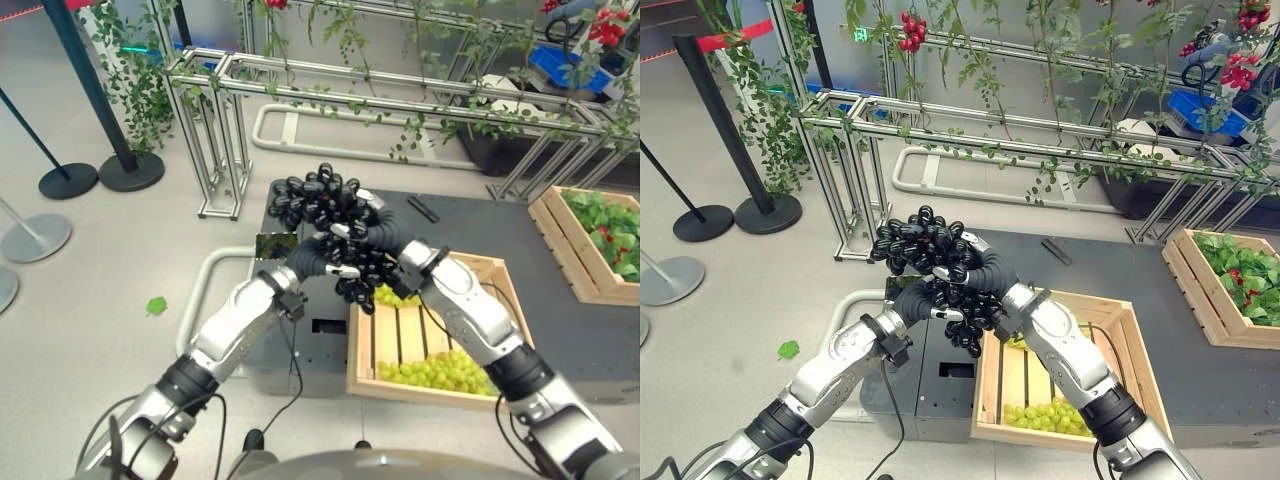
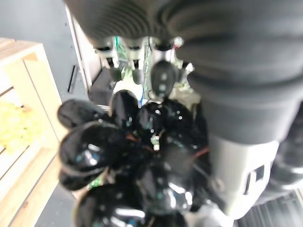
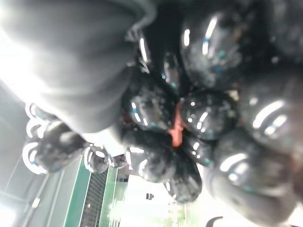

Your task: Pick up the fruits from the basket on one side to the basket on the other side

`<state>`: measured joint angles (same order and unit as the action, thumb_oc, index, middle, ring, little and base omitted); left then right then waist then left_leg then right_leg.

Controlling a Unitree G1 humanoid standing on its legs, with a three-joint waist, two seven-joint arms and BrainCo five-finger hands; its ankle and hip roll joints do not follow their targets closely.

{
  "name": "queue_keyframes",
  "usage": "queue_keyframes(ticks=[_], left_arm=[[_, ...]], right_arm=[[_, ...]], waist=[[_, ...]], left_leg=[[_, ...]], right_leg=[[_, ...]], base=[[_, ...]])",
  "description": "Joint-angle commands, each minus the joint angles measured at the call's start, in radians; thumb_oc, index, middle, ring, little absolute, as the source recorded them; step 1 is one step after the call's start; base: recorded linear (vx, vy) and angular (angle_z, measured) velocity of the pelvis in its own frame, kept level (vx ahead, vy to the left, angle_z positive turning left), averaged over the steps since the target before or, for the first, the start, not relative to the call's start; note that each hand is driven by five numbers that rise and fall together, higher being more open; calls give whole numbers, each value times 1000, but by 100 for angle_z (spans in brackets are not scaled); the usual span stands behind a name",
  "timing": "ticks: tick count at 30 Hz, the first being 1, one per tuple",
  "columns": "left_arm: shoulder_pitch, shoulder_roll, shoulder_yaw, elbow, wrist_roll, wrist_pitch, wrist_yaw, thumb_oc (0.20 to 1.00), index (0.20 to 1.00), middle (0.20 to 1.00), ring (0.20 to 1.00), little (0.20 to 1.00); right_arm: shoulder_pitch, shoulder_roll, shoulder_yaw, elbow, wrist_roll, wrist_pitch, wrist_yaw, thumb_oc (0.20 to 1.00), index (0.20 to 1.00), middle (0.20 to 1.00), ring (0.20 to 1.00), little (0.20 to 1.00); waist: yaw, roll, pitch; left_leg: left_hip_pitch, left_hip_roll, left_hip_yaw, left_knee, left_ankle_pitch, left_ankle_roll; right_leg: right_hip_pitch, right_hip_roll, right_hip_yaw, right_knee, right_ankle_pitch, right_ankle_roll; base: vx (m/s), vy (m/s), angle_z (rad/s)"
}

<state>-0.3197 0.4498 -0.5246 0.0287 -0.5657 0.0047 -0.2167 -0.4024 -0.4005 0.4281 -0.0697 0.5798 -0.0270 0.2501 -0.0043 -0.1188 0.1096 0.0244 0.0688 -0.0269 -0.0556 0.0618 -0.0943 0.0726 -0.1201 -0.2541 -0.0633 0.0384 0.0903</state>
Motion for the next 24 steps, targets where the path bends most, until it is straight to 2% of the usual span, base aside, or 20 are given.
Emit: queue_keyframes(ticks=[1, 11, 12, 13, 14, 15, 16, 17, 24], left_arm=[[-70, -58, -28, 20, -18, -52, -2, 1000, 1000, 1000, 1000, 1000], [-53, -49, -4, 16, -34, -56, 1, 1000, 1000, 1000, 1000, 1000], [-46, -46, 1, 12, -44, -59, 1, 890, 890, 890, 890, 890], [-46, -46, 1, 12, -44, -59, 1, 862, 862, 862, 862, 862], [-44, -43, 4, 10, -48, -60, 0, 539, 539, 539, 539, 539], [-39, -41, 9, 8, -54, -60, -1, 376, 376, 376, 376, 376], [-33, -38, 13, 6, -58, -62, -3, 266, 266, 266, 266, 266], [-31, -36, 16, 6, -60, -62, -5, 200, 200, 200, 200, 200], [-10, -28, 36, 3, -81, -63, -12, 200, 200, 200, 200, 200]], right_arm=[[-113, 106, 35, -68, 20, -92, 3, 200, 200, 200, 200, 200], [-97, 112, 41, -71, 40, -89, 3, 200, 200, 200, 200, 200], [-88, 112, 37, -71, 45, -89, 5, 200, 200, 200, 200, 200], [-88, 112, 37, -71, 45, -89, 5, 200, 200, 200, 200, 200], [-84, 112, 38, -71, 48, -90, 4, 200, 200, 200, 200, 200], [-82, 112, 36, -72, 51, -90, 5, 200, 200, 200, 200, 200], [-79, 112, 35, -74, 52, -90, 7, 200, 200, 200, 200, 200], [-76, 110, 36, -72, 52, -89, 8, 200, 200, 200, 200, 200], [-47, 109, 27, -69, 61, -87, 11, 200, 200, 200, 200, 200]], waist=[[9, -29, -40], [10, -27, -35], [10, -27, -35], [10, -27, -35], [10, -27, -35], [10, -27, -34], [10, -26, -35], [10, -25, -35], [8, -22, -35]], left_leg=[[-40, -41, -21, 109, -130, 72], [-44, -44, -22, 113, -132, 71], [-43, -44, -22, 113, -133, 71], [-43, -44, -22, 113, -133, 71], [-44, -44, -21, 114, -133, 70], [-43, -44, -21, 114, -133, 70], [-43, -44, -20, 113, -133, 70], [-43, -43, -20, 114, -133, 70], [-41, -41, -19, 114, -134, 68]], right_leg=[[-57, -28, 16, 120, -78, 44], [-61, -29, 18, 122, -78, 43], [-61, -29, 18, 123, -79, 43], [-61, -29, 18, 123, -79, 43], [-61, -29, 18, 124, -79, 43], [-61, -29, 18, 123, -80, 43], [-61, -29, 19, 123, -80, 43], [-61, -29, 19, 123, -81, 43], [-59, -28, 19, 123, -83, 43]], base=[[0, 0, 0], [0, 0, 0], [0, 0, 0], [0, 0, 0], [0, 0, 0], [0, 0, 0], [0, 0, 0], [0, 0, 0], [0, 0, 0]])
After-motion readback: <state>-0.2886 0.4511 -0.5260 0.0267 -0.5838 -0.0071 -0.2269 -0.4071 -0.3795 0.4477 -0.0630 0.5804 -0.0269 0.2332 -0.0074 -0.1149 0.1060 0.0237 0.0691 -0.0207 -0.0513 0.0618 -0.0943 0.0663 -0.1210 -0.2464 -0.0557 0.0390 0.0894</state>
